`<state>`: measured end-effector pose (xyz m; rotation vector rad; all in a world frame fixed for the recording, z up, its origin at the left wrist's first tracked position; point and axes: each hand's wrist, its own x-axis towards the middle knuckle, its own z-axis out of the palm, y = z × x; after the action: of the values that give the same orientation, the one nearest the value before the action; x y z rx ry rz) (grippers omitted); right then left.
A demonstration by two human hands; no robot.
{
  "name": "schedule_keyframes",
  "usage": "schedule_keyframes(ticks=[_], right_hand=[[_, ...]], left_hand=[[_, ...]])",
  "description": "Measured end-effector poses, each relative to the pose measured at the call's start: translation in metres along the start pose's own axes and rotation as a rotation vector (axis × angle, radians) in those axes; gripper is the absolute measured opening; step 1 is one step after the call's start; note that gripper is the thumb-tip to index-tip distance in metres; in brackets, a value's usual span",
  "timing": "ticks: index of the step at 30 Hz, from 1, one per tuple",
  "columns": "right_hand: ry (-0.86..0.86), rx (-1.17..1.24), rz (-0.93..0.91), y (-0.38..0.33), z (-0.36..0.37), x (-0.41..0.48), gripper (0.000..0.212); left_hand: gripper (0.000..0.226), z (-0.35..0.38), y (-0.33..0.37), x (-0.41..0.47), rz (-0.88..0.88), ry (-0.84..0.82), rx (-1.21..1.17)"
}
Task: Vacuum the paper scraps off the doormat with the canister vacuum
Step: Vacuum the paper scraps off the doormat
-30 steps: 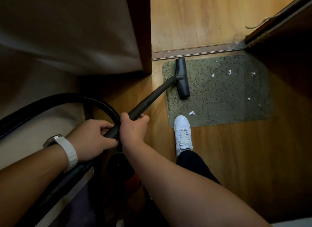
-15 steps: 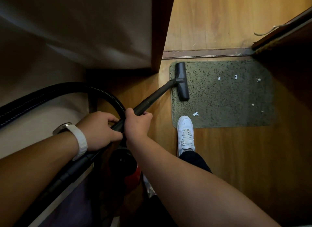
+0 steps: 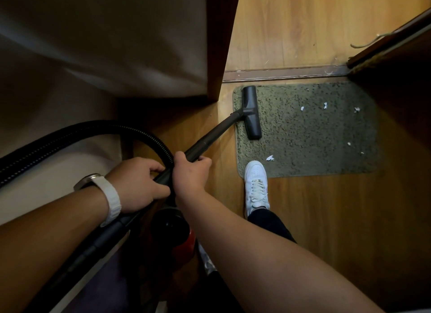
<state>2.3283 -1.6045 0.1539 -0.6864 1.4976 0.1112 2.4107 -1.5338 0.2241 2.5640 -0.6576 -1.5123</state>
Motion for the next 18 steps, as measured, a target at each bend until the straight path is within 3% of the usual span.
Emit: schedule_keyframes(ticks=[7, 18], right_hand=[[0.016, 0.005, 0.006, 0.0, -0.002, 0.003, 0.048], [0.115, 0.076, -0.042, -0.019, -0.015, 0.018, 0.043]], left_hand=[[0.041, 0.002, 0.002, 0.003, 0.002, -0.026, -0.024], [0.014, 0.007, 0.033, 0.02, 0.058, -0.07, -0.035]])
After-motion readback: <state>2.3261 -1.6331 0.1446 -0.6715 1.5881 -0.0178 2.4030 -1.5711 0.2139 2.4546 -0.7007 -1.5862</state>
